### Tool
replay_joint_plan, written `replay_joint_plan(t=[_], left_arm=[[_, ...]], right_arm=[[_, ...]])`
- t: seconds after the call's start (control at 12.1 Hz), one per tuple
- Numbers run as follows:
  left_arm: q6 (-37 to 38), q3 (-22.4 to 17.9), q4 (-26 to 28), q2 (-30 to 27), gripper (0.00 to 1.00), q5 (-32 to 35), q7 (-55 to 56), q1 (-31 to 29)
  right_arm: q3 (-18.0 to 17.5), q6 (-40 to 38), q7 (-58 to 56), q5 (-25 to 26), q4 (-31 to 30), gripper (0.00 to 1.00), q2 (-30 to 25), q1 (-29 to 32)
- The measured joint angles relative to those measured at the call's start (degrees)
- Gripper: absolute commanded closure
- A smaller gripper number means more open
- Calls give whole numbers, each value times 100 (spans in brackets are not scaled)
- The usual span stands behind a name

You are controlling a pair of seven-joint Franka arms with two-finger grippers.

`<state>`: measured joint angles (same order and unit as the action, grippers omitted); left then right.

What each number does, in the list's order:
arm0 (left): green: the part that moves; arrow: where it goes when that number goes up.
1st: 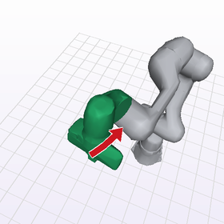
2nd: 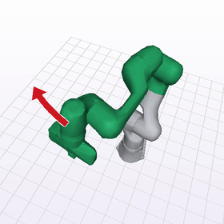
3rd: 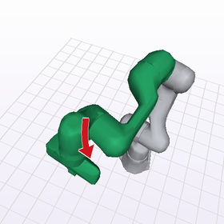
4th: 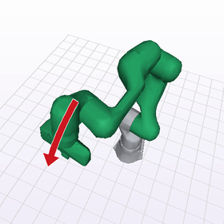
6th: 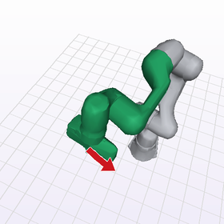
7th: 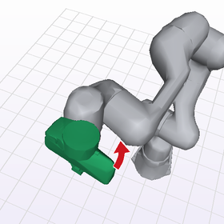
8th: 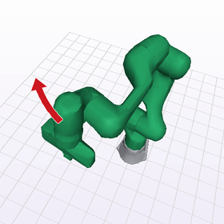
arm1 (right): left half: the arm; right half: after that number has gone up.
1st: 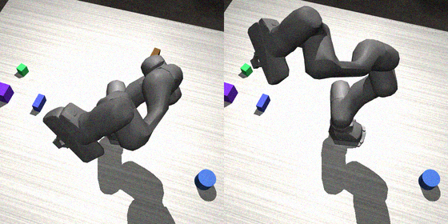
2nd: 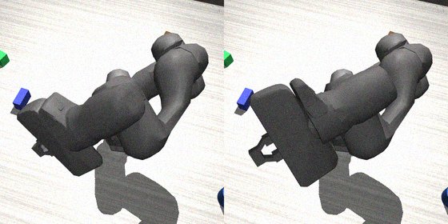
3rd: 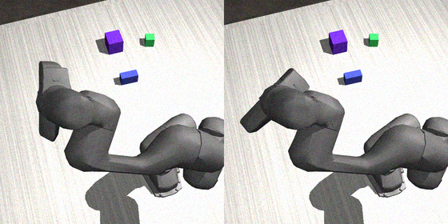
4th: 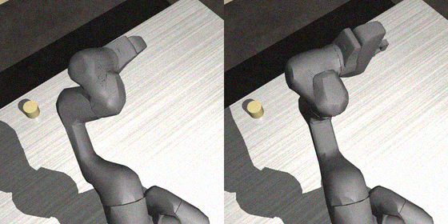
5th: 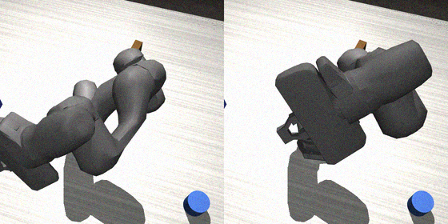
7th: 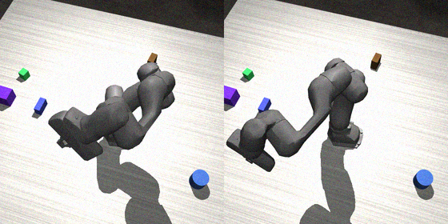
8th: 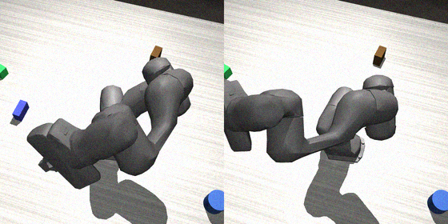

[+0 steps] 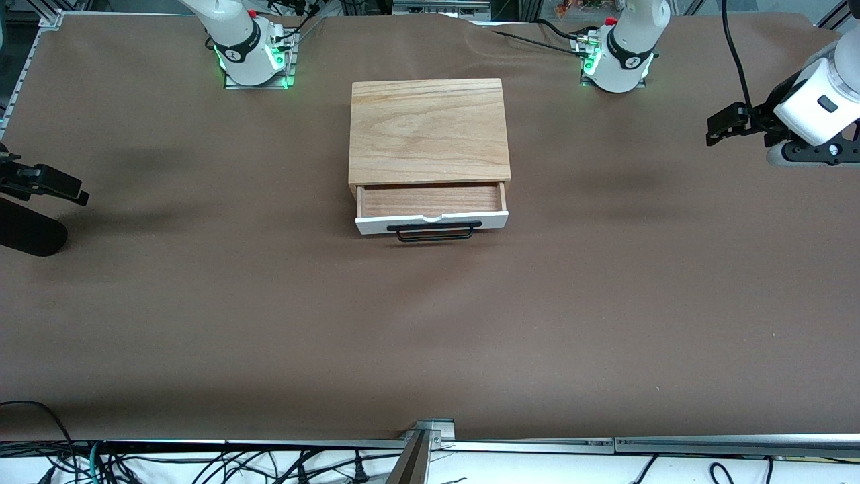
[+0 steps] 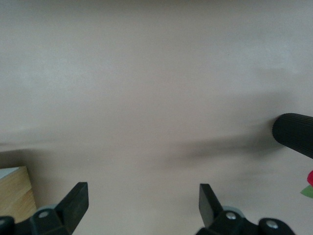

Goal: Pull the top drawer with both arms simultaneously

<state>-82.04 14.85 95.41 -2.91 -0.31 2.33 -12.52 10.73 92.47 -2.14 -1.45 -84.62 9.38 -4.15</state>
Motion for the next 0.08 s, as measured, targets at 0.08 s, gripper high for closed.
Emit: replay_joint_plan(t=[0.08], left_arm=[[8, 1, -9, 0, 0, 0, 43, 32]], right_arm=[[-1, 0, 0, 2, 0, 0, 0, 1]])
